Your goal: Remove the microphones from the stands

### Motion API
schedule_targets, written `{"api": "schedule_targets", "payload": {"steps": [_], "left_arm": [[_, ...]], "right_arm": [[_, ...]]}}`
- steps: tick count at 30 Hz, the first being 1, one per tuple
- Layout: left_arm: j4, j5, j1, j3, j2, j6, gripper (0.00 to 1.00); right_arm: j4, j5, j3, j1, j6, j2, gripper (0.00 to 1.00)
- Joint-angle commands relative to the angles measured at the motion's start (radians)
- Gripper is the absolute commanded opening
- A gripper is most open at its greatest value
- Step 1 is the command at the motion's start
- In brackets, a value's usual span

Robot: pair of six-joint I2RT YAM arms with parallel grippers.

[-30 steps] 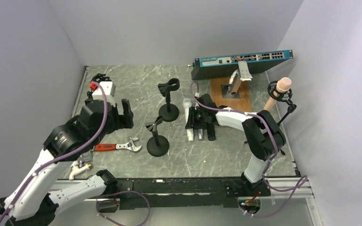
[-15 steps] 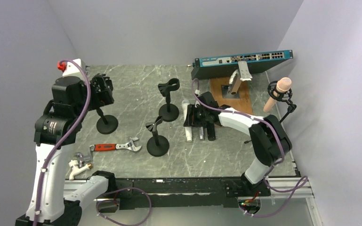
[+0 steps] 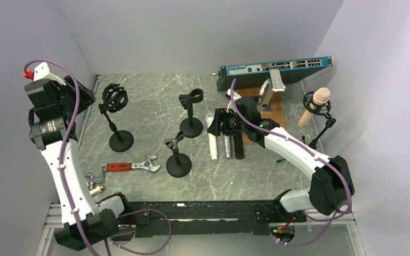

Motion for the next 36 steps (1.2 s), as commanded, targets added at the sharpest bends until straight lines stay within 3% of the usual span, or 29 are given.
{"api": "schedule_targets", "payload": {"steps": [1, 4, 9, 19, 29, 36], "left_arm": [[0.124, 0.168, 0.067, -0.033, 0.037, -0.038, 0.58], [0.133, 0.164, 0.095, -0.059, 0.048, -0.033, 0.55], [0.154, 0.207, 0.107, -0.121, 0.062, -0.022, 0.64], [0.198, 0.226, 0.107, -0.219, 0.089, 0.005, 0.55], [0.242, 0.231, 0.107, -0.258, 0.103, 0.000, 0.56], [0.288, 0.208, 0.107, -0.395, 0.042, 0.018, 0.56]], "right_arm": [[-0.013, 0.004, -0.013, 0.000, -0.021, -0.028, 0.65], [-0.015, 0.001, -0.026, 0.000, -0.025, -0.030, 0.67], [-0.014, -0.002, -0.035, 0.002, -0.034, -0.030, 0.69], [-0.039, 0.000, -0.015, 0.000, -0.062, -0.038, 0.71], [-0.034, 0.004, -0.026, 0.000, -0.062, -0.047, 0.71], [-0.033, 0.000, -0.027, 0.001, -0.055, -0.047, 0.71]]}}
